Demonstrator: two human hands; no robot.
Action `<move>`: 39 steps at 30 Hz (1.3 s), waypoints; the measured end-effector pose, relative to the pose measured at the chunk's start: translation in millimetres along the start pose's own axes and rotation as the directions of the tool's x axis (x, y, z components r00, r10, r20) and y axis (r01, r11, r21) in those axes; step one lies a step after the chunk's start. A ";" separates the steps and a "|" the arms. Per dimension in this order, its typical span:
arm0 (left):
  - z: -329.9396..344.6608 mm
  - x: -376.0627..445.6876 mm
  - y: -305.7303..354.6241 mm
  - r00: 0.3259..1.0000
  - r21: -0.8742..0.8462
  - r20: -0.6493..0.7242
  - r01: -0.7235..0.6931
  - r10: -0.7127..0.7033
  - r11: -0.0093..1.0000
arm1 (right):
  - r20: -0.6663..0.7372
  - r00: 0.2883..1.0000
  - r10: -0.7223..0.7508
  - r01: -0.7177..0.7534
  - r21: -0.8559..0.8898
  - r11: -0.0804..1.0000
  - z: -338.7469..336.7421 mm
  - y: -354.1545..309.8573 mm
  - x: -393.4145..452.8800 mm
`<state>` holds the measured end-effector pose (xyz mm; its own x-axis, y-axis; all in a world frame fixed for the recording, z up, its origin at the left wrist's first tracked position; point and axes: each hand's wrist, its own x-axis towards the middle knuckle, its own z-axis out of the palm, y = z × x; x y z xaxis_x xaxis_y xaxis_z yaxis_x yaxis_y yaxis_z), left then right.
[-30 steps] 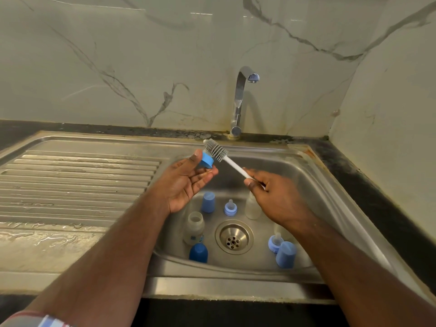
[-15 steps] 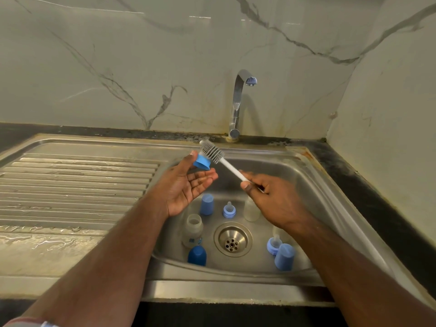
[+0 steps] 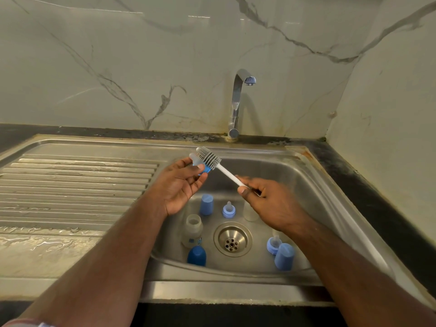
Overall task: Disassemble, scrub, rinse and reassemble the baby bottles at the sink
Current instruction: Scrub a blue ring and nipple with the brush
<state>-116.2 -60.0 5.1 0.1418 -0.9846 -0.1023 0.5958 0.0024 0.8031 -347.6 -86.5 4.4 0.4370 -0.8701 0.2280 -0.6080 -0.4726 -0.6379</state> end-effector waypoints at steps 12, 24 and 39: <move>-2.2 2.7 -5.5 0.999 0.140 0.011 -0.037 0.036 0.989 | -0.006 1.000 0.021 -0.022 -0.061 0.998 -1.5 1.7 2.2; -3.5 5.8 -6.5 0.997 0.248 0.010 -0.075 0.075 0.966 | -0.046 0.998 0.045 -0.050 -0.103 0.993 -1.8 2.6 3.7; -5.5 7.8 -3.4 0.999 0.088 0.014 -0.053 0.052 0.995 | -0.050 0.998 0.038 -0.040 -0.046 0.998 -1.5 5.2 3.8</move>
<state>-112.8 -66.8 -1.6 0.1617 -0.9855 -0.0521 0.5153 0.0393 0.8561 -350.1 -92.5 3.0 0.3803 -0.8932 0.2400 -0.6552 -0.4433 -0.6117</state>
